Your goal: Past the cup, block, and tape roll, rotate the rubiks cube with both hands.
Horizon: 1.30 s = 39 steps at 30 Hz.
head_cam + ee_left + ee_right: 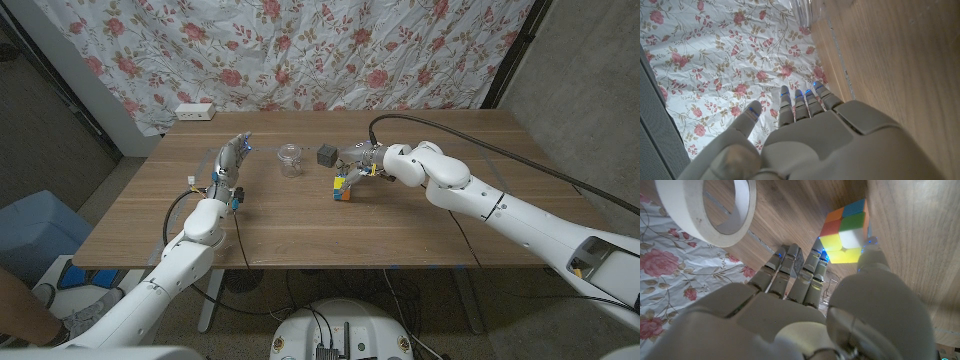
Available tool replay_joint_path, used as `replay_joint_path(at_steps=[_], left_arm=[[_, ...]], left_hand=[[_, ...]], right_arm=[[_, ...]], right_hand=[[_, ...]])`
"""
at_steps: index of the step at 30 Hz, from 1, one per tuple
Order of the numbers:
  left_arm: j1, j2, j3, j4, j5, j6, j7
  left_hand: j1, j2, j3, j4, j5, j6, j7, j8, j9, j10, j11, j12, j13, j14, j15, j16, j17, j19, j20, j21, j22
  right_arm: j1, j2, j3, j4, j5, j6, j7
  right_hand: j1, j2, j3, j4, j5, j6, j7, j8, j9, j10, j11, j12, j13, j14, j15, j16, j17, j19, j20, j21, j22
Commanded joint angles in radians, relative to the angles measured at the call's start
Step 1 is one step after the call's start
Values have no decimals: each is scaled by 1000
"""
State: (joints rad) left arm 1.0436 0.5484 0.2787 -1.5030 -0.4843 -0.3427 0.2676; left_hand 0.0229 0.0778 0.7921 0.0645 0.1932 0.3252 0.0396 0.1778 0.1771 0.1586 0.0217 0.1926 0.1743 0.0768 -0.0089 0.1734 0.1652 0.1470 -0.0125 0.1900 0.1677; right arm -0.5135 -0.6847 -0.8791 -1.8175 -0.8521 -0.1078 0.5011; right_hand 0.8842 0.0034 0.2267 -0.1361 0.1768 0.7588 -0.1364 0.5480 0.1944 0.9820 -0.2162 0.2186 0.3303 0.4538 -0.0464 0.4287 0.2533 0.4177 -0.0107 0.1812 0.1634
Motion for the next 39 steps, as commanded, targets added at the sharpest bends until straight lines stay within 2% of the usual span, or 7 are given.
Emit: replay_joint_path(at_steps=[1, 11, 14, 23, 28, 31, 39], left_arm=[[-6, -20, 7, 39, -28, -16, -11], [5, -28, 9, 39, -29, -15, 8], [11, -28, 8, 36, -25, -20, 16], [33, -22, 0, 22, -28, -22, 25], [40, -19, -4, 16, -28, -21, 29], [39, -24, -5, 22, -31, -31, 26], [23, -26, -3, 41, -32, -39, 13]], left_hand=[[-6, 69, 1, 0, 2, 3, 5, 5, 1, 3, 3, -1, 4, 0, 5, 2, 4, 4, 3, 1, 3], [-7, 69, 1, 1, 2, 2, 3, 5, 1, 3, 3, -1, 4, 4, 6, 4, 4, 4, 4, 1, 3], [-8, 69, 0, 2, 2, 1, 3, 5, 1, 3, 3, -1, 4, 4, 6, 4, 5, 4, 4, 1, 3], [-9, 69, 0, 5, 2, 2, 4, 5, 1, 3, 3, 0, 4, 5, 7, 4, 5, 5, 6, 2, 3], [-9, 69, 0, 5, 2, 2, 4, 5, 1, 3, 3, 0, 4, 5, 6, 4, 5, 5, 6, 2, 3], [-10, 69, 0, 6, 2, 2, 3, 5, 1, 4, 2, 0, 4, 6, 6, 5, 5, 5, 6, 2, 3], [-11, 68, -1, 8, 2, 1, 3, 5, 1, 5, 3, 1, 4, 7, 7, 5, 5, 6, 6, 2, 3]], right_arm=[[9, 18, -20, 29, -19, 6, -7], [10, 37, -31, 35, -37, -36, 18], [10, 39, -33, 38, -35, -37, 14], [15, 52, -41, 39, -31, -55, 25], [23, 55, -49, 42, -28, -56, 39], [23, 54, -51, 41, -31, -55, 31], [27, 59, -55, 34, -33, -81, 59]], right_hand=[[32, 49, 7, 5, 5, 92, -86, 7, 8, 3, -1, 0, 4, 8, -140, 4, 5, 0, -6, 4, 2], [19, 38, 7, -2, 6, 46, -86, -23, 1, -30, 2, -13, 3, 8, -143, -6, 1, -4, -2, 4, 2], [14, 31, 5, -8, 7, -6, -85, -53, -3, -72, 4, -22, 6, -2, -146, -11, 4, -8, 2, 3, 2], [-10, -4, -11, -12, 13, -101, -81, -108, 1, -159, 4, -24, 17, -37, -140, -28, 7, -12, 12, 4, 3], [-10, -11, -13, -15, 16, -139, -84, -129, 4, -209, 11, -29, 21, -66, -121, -41, 6, -22, 20, 2, 3], [3, -27, -13, -24, 19, -191, -84, -155, 5, -236, 11, -27, 23, -71, -106, -46, 3, -23, 24, 4, 3], [-12, -56, -16, -18, 29, -265, -79, -193, 7, -313, 29, -32, 24, -104, -78, -74, -2, -50, 43, -1, 3]])
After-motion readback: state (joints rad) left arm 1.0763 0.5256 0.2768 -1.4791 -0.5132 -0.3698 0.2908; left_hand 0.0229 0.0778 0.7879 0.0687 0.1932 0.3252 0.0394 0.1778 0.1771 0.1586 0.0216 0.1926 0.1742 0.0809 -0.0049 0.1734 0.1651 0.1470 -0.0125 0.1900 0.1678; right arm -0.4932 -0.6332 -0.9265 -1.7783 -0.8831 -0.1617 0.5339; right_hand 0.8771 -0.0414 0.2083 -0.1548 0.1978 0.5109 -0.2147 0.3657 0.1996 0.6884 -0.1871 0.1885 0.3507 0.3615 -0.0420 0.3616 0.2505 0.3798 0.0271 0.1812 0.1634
